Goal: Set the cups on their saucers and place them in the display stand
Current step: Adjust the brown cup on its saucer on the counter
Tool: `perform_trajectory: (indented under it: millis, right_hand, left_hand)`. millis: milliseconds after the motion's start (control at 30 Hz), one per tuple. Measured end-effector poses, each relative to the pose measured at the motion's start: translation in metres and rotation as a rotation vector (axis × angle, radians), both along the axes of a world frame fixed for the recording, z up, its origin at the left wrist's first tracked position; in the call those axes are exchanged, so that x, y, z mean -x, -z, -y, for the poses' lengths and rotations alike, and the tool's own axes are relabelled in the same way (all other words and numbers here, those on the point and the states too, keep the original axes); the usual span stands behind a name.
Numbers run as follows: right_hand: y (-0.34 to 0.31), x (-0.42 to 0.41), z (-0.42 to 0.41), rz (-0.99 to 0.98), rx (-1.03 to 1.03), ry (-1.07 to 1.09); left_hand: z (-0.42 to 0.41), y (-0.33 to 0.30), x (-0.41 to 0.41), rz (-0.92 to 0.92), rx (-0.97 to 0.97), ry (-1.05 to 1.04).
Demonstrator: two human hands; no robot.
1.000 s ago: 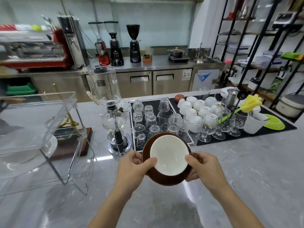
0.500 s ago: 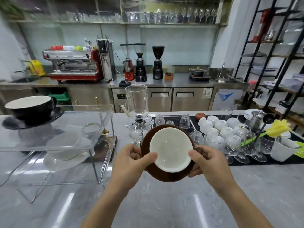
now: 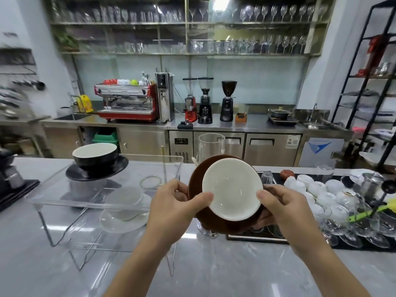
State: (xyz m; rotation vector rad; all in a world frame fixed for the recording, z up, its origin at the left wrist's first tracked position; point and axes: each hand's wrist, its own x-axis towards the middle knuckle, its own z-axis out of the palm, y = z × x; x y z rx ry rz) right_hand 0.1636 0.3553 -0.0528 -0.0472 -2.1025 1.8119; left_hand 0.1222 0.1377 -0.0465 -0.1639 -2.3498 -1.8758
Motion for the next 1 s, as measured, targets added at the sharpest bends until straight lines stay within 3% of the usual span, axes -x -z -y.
perform_trajectory:
  millis: [500,1000]
  right_hand:
    - [-0.046,0.05,0.073,-0.069,-0.109,-0.099]
    - [-0.064,0.132,0.125,0.095,-0.46,-0.293]
  left_hand:
    - [0.076,-0.039,0.025,-0.093,-0.068,-0.08]
    - [0.145,-0.034,0.062,0.055,0.004,-0.241]
